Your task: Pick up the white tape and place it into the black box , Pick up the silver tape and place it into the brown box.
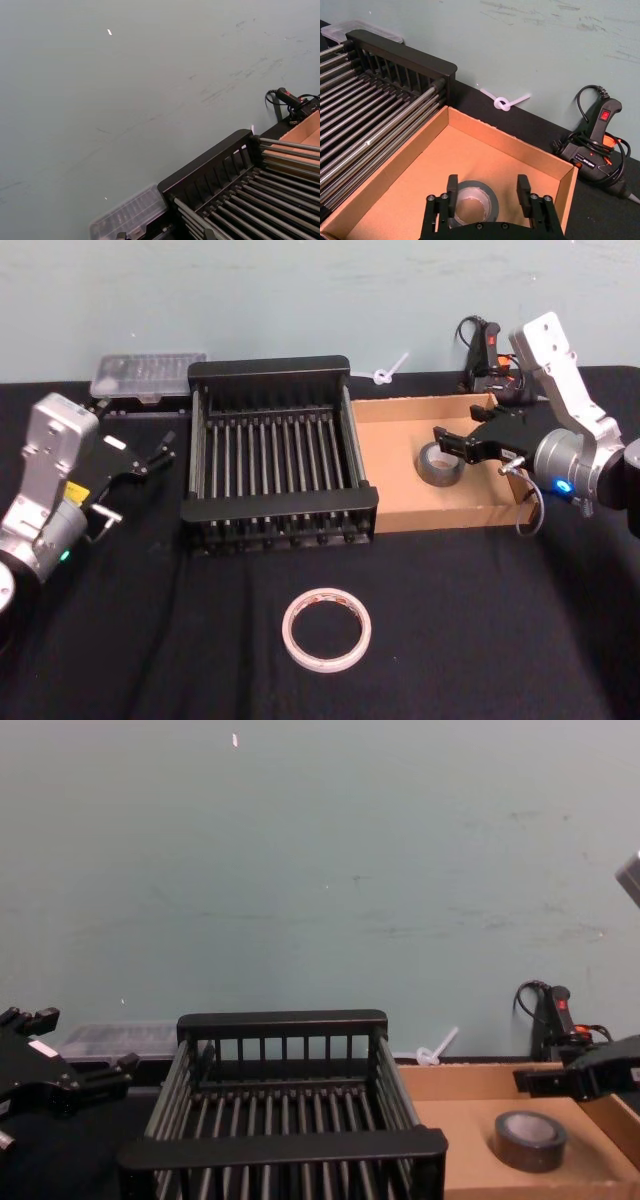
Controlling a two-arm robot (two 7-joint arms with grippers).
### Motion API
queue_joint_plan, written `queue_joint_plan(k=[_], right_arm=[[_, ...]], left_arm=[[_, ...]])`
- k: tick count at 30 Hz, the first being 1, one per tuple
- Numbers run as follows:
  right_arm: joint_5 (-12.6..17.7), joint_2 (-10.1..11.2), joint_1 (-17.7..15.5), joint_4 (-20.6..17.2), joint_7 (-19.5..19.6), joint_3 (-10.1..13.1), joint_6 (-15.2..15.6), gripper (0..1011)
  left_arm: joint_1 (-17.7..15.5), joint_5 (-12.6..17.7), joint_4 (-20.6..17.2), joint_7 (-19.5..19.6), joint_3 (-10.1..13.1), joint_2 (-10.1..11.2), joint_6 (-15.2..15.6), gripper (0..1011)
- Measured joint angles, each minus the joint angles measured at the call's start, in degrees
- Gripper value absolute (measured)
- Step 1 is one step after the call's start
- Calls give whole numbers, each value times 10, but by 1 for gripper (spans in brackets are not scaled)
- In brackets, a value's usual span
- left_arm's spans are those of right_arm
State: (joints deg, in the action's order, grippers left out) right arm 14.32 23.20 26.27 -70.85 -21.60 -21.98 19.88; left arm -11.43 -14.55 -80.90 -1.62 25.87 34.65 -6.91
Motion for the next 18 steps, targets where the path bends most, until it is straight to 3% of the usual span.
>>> queue_joint_plan(k=[9, 18], right_arm=[[1, 1, 0, -1, 0, 0, 0, 969], [1, 1, 0, -1, 0, 0, 0, 1002]], left_arm=[[0, 0, 0, 0, 0, 0, 0, 1001], [0, 0, 0, 0, 0, 0, 0, 1001]])
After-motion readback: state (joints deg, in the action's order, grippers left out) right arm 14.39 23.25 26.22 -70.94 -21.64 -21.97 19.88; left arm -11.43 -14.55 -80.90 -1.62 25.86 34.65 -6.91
